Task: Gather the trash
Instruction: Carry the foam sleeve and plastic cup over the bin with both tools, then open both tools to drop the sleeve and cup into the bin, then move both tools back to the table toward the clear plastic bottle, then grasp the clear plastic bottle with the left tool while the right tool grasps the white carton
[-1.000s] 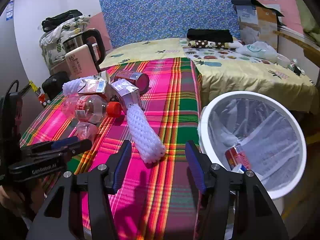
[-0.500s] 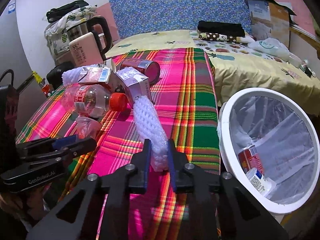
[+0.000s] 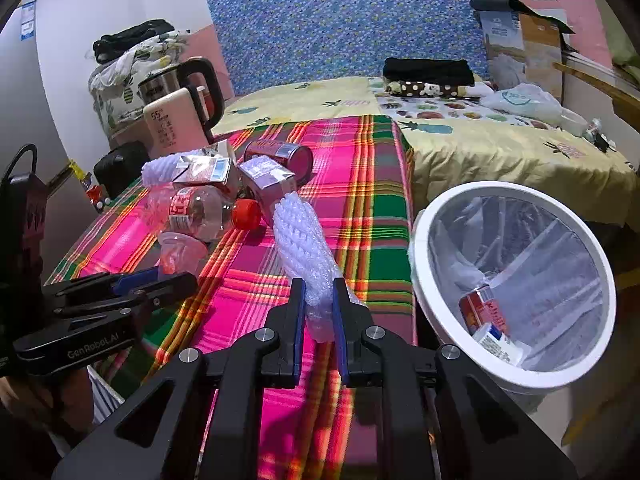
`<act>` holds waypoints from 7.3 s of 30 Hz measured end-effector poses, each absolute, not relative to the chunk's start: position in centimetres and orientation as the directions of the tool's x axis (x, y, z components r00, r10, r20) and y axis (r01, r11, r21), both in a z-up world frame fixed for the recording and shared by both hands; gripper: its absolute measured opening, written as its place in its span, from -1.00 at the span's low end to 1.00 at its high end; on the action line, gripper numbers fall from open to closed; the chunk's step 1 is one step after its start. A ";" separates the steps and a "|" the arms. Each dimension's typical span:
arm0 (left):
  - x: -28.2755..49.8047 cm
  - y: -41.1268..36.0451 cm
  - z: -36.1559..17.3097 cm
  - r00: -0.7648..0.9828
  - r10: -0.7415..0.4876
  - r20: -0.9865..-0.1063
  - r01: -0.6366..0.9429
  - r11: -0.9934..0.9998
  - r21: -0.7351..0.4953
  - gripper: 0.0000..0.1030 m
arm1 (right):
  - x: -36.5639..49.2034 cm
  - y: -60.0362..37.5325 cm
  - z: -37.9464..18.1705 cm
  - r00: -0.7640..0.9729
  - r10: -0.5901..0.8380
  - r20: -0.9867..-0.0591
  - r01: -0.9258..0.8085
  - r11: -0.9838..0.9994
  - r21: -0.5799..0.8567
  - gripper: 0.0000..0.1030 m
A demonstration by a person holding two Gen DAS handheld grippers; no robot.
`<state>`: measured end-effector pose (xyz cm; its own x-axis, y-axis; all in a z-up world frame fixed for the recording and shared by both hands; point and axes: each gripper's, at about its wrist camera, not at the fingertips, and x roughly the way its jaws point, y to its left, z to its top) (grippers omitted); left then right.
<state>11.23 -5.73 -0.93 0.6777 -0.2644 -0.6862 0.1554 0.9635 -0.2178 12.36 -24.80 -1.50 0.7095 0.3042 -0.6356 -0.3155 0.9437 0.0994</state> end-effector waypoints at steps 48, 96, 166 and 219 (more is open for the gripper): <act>18.5 -22.6 -0.2 0.509 -0.513 -0.691 0.517 0.824 -0.231 -0.03 | 12.7 -37.1 -2.4 0.754 0.023 -0.656 0.070 0.991 0.114 -0.66; 11.5 -4.8 0.4 0.717 -0.245 -0.653 0.165 0.969 -0.181 -0.01 | 11.4 -25.8 -0.1 0.715 0.290 -0.636 -0.297 0.950 0.099 0.09; 15.3 -2.5 0.7 0.588 -0.411 -0.697 0.469 0.875 -0.120 0.27 | 14.4 -22.8 -1.0 0.664 0.359 -0.656 -0.369 0.920 0.130 0.09; 15.7 2.6 0.8 0.729 -0.232 -0.644 0.122 0.970 -0.210 0.23 | 22.9 -18.6 -1.9 0.610 0.380 -0.695 -0.531 0.847 -0.003 0.09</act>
<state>15.72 2.60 0.78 0.7294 -0.2316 -0.6437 0.1223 0.9699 -0.2105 22.87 -18.65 -1.87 0.6097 0.3803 -0.6955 -0.5314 0.8471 -0.0026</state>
